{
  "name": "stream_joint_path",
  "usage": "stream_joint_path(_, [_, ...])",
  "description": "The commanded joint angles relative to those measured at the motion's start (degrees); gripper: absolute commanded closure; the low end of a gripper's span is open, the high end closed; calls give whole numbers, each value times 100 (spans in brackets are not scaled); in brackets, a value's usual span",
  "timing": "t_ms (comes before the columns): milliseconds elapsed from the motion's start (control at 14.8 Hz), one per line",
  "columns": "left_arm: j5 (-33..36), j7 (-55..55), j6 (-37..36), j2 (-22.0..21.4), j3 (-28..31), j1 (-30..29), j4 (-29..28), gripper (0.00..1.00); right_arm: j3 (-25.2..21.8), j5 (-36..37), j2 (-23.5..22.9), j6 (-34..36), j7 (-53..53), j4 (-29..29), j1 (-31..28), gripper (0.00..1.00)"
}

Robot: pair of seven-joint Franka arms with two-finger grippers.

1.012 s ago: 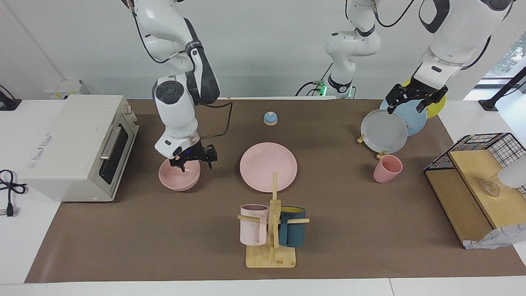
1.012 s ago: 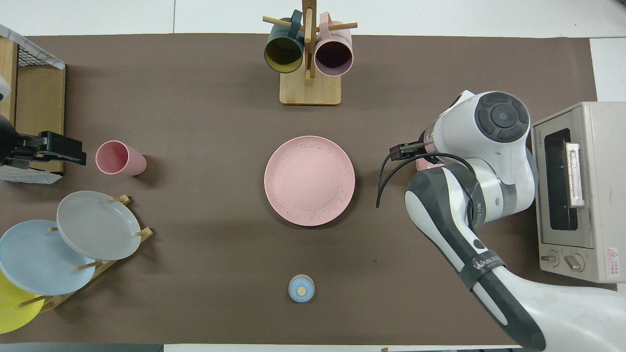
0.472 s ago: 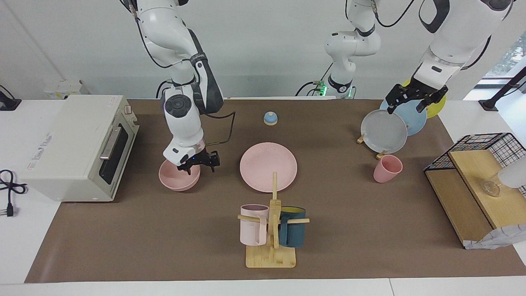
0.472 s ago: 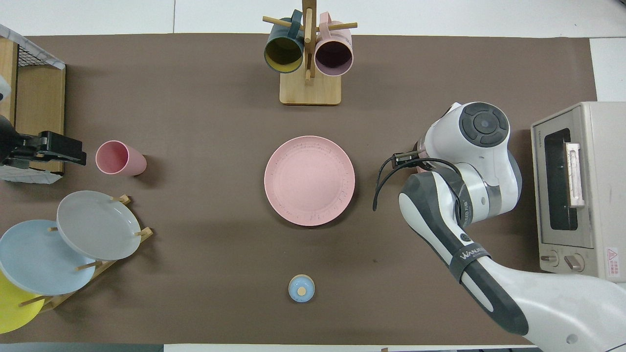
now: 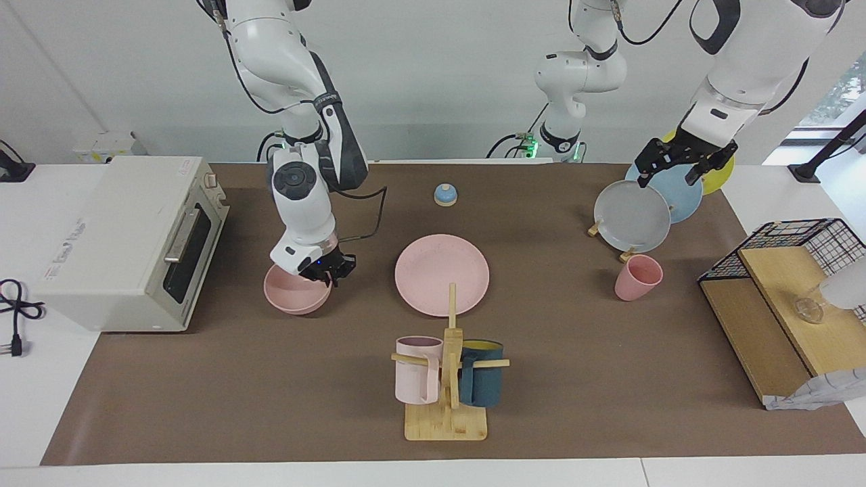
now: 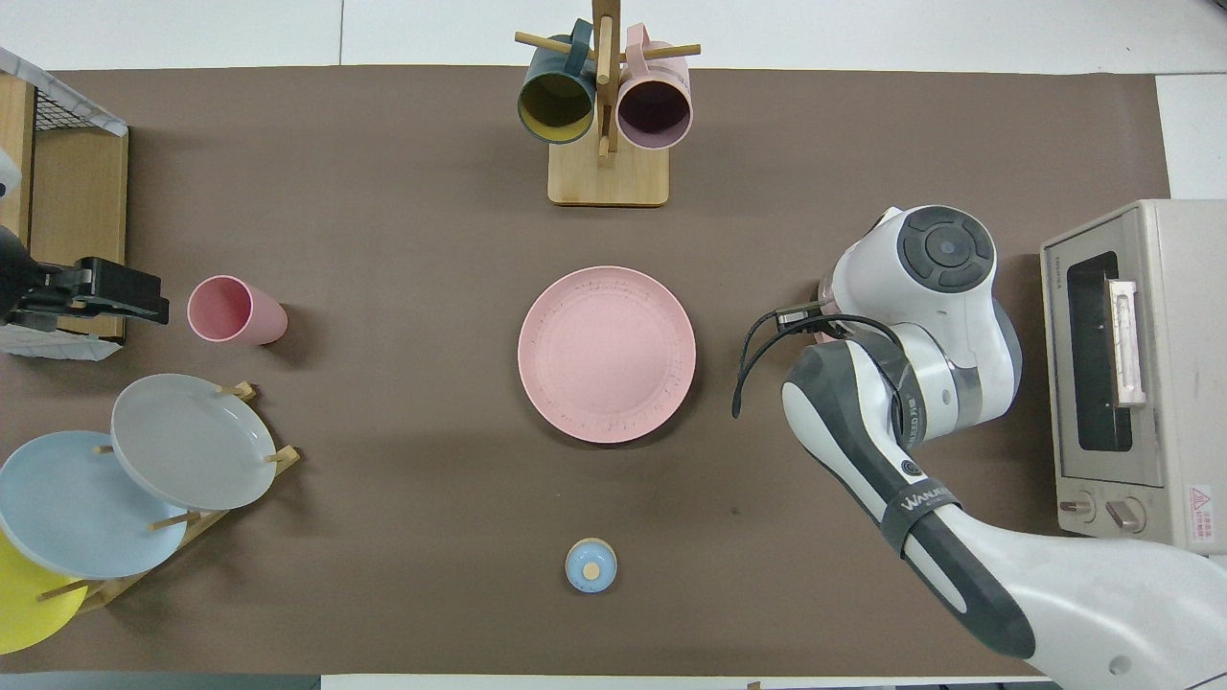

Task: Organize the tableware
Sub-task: 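Reach the right gripper to the pink bowl and grasp its rim, then carry the pink bowl with the right gripper while the left gripper grasps the cup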

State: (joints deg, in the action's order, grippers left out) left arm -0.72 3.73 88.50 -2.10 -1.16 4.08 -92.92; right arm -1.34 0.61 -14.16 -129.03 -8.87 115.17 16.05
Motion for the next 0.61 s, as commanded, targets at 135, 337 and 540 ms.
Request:
stream_joint_path(135, [11,92,-17,-19,19,-4,19,0,72,-70,-340,1025,-140,-1184,414,100])
stream_joint_path(337, [11,93,17,-19,28,-4,10,0,81,-9,-1077,2256,-1509,-2916,1011,100])
stream_joint_path(540, [11,84,403,-36,45,-39,-226,0,81,158,-1587,2671,-2659,-3779,1855,100])
